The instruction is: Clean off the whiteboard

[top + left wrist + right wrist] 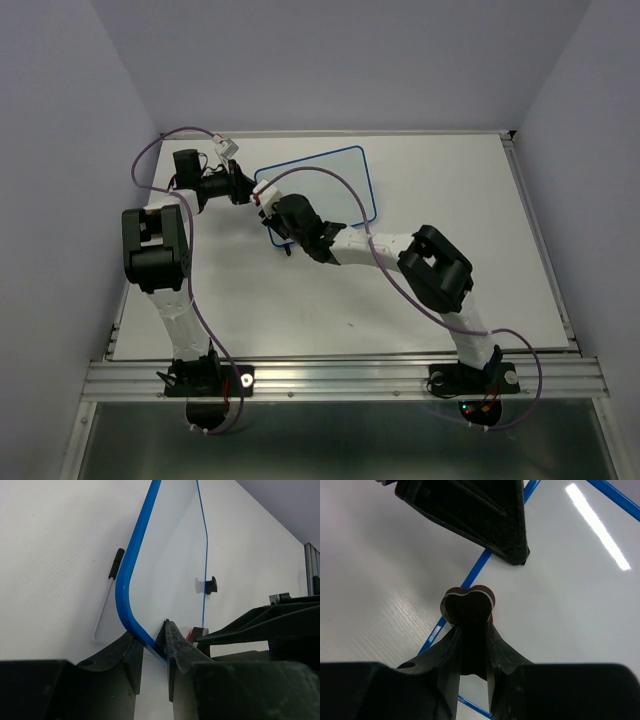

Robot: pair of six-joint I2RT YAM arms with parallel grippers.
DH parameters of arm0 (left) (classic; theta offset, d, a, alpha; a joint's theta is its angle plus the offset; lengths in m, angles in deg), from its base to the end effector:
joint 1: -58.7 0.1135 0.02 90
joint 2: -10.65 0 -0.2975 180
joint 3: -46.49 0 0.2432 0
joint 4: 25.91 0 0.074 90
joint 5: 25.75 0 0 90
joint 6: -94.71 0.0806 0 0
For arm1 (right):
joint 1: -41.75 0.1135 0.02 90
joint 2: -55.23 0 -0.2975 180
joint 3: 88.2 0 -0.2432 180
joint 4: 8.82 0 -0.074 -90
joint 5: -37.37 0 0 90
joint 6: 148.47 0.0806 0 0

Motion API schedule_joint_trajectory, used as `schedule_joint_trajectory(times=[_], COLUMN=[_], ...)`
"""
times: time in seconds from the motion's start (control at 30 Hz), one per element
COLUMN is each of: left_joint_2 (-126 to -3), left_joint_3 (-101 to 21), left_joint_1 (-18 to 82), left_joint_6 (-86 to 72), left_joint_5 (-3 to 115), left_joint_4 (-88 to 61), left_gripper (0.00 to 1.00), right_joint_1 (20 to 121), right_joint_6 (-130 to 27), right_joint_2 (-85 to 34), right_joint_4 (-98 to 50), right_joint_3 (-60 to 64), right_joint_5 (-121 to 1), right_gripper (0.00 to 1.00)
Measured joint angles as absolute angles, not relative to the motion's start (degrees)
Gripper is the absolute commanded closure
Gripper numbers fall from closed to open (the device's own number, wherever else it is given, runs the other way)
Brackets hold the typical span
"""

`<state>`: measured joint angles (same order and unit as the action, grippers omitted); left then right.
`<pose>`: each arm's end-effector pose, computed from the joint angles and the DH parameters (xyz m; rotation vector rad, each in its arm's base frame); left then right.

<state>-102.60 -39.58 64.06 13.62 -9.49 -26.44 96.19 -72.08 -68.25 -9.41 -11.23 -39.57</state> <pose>0.4454 -0.0359 0.2324 0.8196 1.6362 -1.1087 0.3372 0.4404 0.2219 -0.9545 1.6849 0.2554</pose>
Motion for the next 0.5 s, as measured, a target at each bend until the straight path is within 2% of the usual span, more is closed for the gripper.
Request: schedule_joint_trajectory(times=[0.33, 0.5], left_joint_2=[-102.6, -102.6], left_joint_3=[-39.62, -39.64], left_joint_1=[64.08, 64.06], left_joint_6=[13.58, 13.58], left_joint_5=[-9.14, -9.51], left_joint_4=[-26.35, -26.37], left_gripper=[1.0, 1.0], right_joint_1=[96.52, 96.89], right_joint_6=[-74.63, -74.66], right_joint_2=[-69.73, -71.15], right_joint_4=[-10.74, -10.68], right_joint_3=[-13.53, -14.58], right_joint_5=[-43.72, -49.78], right_gripper=[0.99, 0.99])
